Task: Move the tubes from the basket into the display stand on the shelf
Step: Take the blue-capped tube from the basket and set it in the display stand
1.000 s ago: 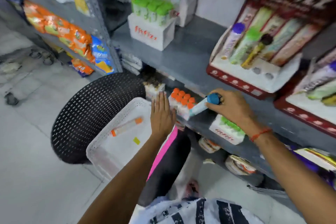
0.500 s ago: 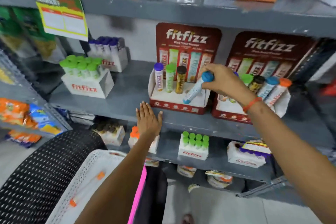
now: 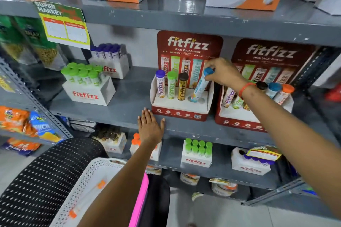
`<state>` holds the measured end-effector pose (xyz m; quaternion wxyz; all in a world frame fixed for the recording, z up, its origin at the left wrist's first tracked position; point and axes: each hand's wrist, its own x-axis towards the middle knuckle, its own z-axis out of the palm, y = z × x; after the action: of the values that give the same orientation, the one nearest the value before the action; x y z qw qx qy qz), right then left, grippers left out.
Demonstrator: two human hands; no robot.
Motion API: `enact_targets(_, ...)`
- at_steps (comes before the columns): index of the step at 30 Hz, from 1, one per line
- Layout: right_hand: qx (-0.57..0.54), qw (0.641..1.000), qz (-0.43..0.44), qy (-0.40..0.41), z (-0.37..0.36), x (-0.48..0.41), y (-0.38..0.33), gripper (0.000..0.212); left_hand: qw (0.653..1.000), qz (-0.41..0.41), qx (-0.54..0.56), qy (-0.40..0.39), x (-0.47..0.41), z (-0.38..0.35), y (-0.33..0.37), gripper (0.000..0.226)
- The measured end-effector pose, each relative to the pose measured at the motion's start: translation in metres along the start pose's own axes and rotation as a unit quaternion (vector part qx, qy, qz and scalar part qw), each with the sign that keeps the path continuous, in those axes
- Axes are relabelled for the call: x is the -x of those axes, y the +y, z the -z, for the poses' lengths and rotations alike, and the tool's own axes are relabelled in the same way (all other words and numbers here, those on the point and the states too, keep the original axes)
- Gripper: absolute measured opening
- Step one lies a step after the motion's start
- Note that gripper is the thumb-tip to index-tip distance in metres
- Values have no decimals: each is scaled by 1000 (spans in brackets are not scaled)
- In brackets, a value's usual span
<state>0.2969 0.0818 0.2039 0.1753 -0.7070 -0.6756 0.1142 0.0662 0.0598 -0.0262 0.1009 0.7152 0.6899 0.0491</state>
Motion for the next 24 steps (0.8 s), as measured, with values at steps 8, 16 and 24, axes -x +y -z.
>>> enact_targets(8,30,999,7,11,34,-11,17,35,999,-23,-20,36,-26,24,28,79)
enact_targets(16,6,998,-1,60,35,-13,13,21,998,-30,-20,48,-33,31,34,79)
enact_targets(24,52,996,-11,70,29,-16,9,34,998,-37,-11,43,-34,28,40,79)
